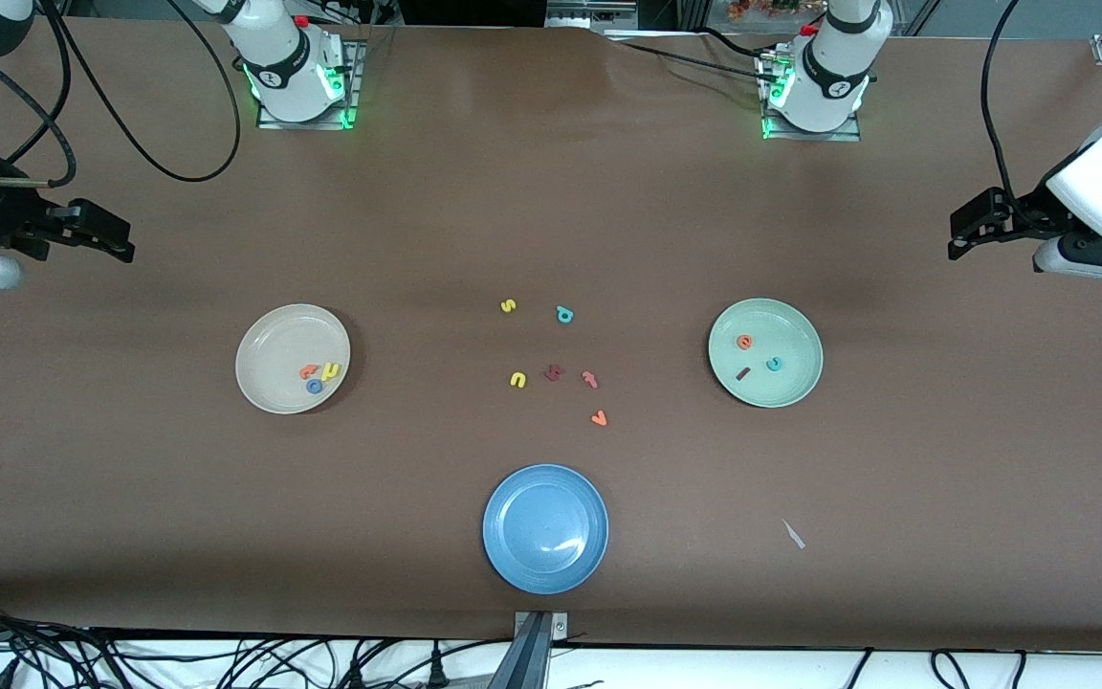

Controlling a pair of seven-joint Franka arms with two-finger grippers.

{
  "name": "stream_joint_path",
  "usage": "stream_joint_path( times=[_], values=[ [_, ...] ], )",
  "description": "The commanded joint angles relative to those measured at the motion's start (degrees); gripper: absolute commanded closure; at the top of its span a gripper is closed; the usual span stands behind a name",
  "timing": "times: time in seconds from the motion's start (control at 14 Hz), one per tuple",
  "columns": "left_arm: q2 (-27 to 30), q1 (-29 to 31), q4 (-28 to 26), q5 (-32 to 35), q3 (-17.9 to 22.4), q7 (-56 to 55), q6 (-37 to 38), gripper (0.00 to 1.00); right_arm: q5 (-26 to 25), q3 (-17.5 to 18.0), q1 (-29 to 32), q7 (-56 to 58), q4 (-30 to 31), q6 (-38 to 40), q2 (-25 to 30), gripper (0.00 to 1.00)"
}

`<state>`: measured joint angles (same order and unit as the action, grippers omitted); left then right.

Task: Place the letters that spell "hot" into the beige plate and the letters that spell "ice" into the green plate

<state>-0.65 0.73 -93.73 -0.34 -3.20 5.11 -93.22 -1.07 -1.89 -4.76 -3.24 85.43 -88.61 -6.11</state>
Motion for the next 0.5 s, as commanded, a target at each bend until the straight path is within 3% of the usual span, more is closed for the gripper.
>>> stream_joint_path(
  times=[0.0,0.43],
  values=[
    [-0.1,0.2,1.0,0.1,-0.4,-0.8,2.2,0.00,-0.2,0.1,0.4,1.1,0.5,-0.2,0.6,0.00],
    [-0.3,-0.2,1.1,0.2,-0.4,-0.8,2.3,0.00,-0.2,0.1,0.4,1.1,0.5,-0.2,0.6,0.00]
  ],
)
